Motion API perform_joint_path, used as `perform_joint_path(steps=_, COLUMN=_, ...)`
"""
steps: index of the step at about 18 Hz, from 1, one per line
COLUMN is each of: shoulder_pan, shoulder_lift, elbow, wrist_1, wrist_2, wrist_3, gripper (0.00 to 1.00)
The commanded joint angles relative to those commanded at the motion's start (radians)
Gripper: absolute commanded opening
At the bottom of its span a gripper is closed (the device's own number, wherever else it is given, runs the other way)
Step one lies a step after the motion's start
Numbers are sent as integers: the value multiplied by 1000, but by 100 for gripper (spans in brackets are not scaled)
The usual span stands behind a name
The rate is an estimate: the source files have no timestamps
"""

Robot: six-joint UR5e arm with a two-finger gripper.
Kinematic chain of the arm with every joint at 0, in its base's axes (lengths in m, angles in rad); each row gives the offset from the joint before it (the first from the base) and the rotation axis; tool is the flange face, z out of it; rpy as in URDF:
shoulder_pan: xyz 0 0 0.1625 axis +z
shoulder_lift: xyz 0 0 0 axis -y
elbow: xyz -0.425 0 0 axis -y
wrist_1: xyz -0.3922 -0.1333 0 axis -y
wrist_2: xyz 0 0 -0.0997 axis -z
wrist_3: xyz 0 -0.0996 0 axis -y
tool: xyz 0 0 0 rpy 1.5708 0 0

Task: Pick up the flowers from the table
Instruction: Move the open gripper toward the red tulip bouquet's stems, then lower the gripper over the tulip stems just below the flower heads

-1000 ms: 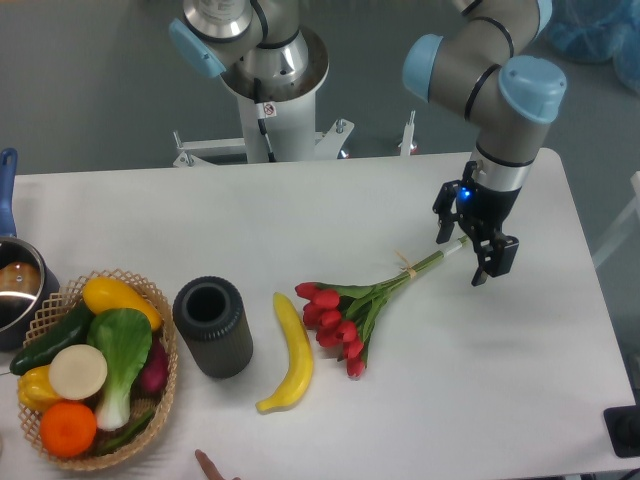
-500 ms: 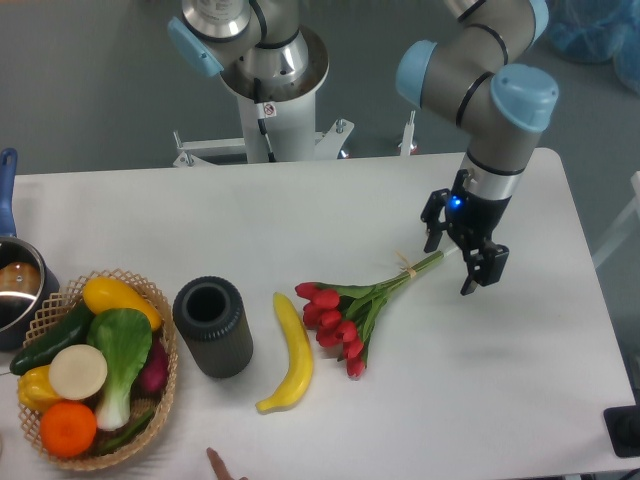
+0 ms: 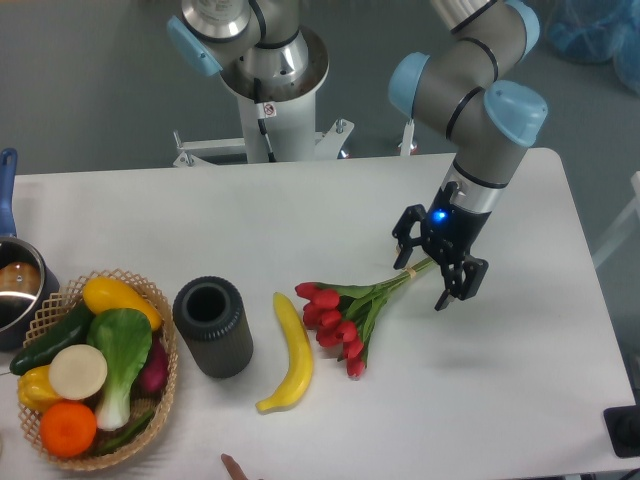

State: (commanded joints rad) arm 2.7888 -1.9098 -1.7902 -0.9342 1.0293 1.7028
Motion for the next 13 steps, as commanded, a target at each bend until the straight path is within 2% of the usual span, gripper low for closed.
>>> perform_joint_path(steps=3, shoulder_pan=-3, shoulder_lift=-23, elbow=44, wrist_1=-3, wrist_2=23, wrist_3=1, gripper=100)
perform_joint_path(steps=6, shoulder_pan=-34, shoulder_lift=-43, elbow=74, wrist_1=-11, wrist_2=104, wrist_3=1, gripper=100)
perform_joint_path(steps=8, shoulder_pan=-72, shoulder_lift=-45, elbow=62, wrist_1=-18, wrist_2=185, wrist_3=-3, gripper=100)
perform_joint_path(steps=13, shoulder_pan=-92, shoulder_lift=-55, elbow=48, wrist_1=-20, wrist_2=181, wrist_3=-78, gripper=100)
